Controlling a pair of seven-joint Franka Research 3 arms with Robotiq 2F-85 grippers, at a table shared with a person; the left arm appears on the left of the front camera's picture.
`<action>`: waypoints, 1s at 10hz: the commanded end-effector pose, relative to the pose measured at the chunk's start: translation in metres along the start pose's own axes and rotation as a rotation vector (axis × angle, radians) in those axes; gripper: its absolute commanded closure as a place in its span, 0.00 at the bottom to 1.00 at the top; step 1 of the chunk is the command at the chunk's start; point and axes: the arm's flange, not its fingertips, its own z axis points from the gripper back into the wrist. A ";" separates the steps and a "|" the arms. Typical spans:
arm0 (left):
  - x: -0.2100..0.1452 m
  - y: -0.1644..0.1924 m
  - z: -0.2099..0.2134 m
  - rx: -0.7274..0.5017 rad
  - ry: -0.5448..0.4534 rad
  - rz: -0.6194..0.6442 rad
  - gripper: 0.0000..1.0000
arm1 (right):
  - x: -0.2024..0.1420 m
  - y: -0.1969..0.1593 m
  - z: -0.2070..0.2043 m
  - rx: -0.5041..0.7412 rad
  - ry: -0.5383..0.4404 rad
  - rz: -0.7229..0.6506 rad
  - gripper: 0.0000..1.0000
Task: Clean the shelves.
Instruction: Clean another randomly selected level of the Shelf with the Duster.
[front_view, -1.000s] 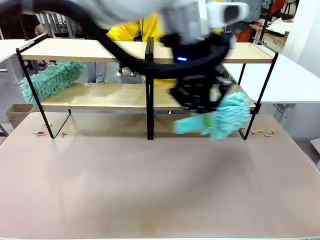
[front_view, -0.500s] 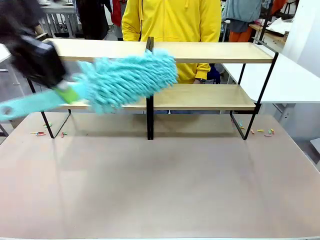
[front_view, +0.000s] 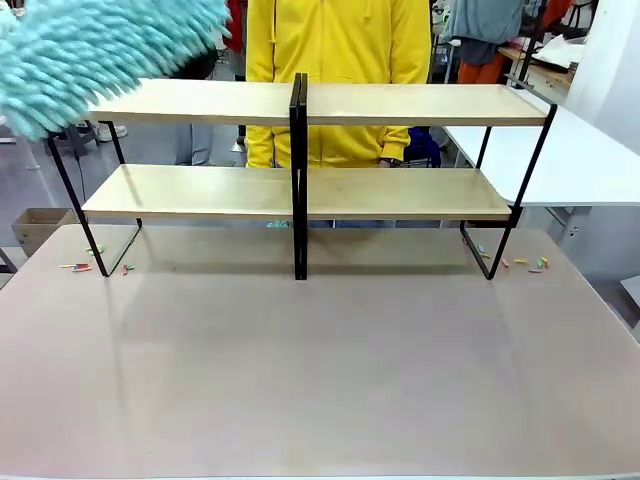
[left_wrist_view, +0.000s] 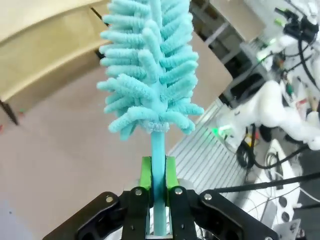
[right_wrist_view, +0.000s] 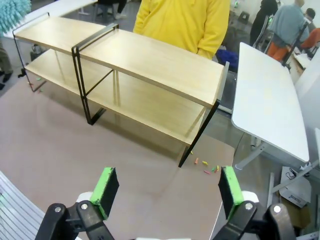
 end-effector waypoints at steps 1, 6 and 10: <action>-0.017 0.028 0.034 0.010 -0.170 0.047 1.00 | 0.000 -0.001 0.000 0.009 -0.004 -0.002 0.00; -0.063 0.062 0.098 0.014 -0.357 0.176 1.00 | 0.000 -0.001 0.000 0.009 -0.004 -0.002 0.00; -0.063 0.062 0.098 0.014 -0.357 0.176 1.00 | 0.000 -0.001 0.000 0.009 -0.004 -0.002 0.00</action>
